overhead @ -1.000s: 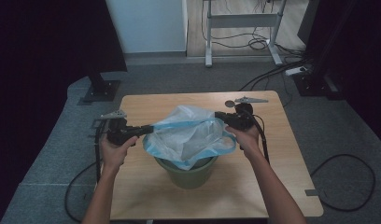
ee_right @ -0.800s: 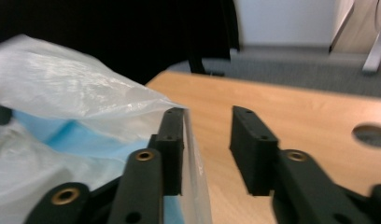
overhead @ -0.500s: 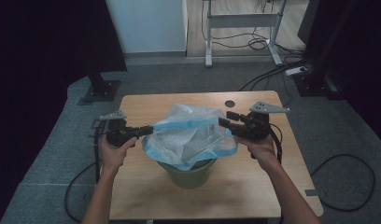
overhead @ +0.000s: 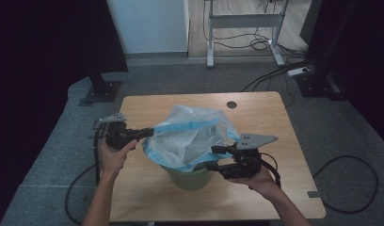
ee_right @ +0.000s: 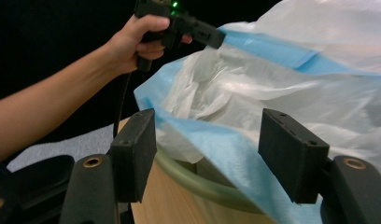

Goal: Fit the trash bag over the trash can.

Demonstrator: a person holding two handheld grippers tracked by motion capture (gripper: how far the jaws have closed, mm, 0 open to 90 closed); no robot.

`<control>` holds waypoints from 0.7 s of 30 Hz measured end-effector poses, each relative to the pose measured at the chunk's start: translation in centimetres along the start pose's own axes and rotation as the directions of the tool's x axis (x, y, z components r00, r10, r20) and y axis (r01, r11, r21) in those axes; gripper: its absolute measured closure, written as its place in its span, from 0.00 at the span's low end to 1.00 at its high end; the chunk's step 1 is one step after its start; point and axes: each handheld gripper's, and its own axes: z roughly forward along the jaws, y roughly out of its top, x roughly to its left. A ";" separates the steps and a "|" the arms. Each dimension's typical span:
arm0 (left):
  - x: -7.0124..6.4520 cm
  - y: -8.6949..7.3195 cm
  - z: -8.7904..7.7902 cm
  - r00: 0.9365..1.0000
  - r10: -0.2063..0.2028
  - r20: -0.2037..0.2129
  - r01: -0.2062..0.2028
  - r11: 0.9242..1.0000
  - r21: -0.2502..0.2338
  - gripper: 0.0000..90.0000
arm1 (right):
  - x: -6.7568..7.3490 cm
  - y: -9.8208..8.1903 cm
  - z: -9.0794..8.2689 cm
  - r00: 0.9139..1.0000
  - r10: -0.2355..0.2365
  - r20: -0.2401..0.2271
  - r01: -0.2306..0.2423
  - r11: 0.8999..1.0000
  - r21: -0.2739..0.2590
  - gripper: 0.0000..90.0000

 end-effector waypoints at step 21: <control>-0.3 0.1 -0.3 1.000 0.003 -0.002 -0.003 1.000 0.005 0.99 | 2.4 -1.0 1.0 0.989 -0.143 0.025 0.144 0.990 -0.013 0.90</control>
